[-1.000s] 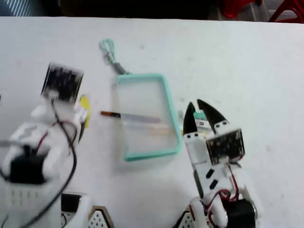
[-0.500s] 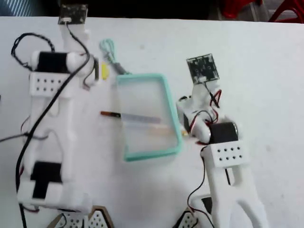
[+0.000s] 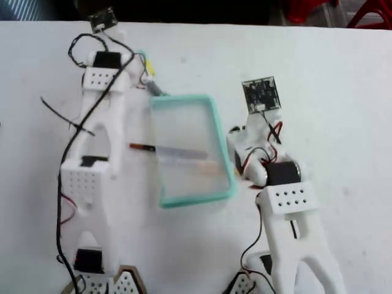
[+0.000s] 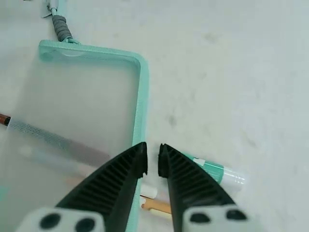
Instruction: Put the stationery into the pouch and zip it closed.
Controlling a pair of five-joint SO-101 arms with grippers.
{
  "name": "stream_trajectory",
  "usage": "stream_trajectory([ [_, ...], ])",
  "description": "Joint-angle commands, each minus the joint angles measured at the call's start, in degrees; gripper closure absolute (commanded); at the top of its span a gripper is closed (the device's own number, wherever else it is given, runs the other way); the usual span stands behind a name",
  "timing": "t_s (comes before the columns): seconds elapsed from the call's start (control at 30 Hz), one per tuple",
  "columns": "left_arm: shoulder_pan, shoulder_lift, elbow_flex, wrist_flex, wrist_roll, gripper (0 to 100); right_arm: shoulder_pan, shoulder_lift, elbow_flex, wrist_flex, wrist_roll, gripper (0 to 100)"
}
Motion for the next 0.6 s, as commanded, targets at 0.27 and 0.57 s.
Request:
stream_trajectory([
  [0.27,2.68,25.10,-36.66,-2.90,1.58,78,-5.76,0.04,0.18,-0.92,-0.44,95.0],
  [0.57,2.07,28.53,-37.89,2.11,4.57,78,-6.29,0.04,0.53,-0.92,-0.44,95.0],
])
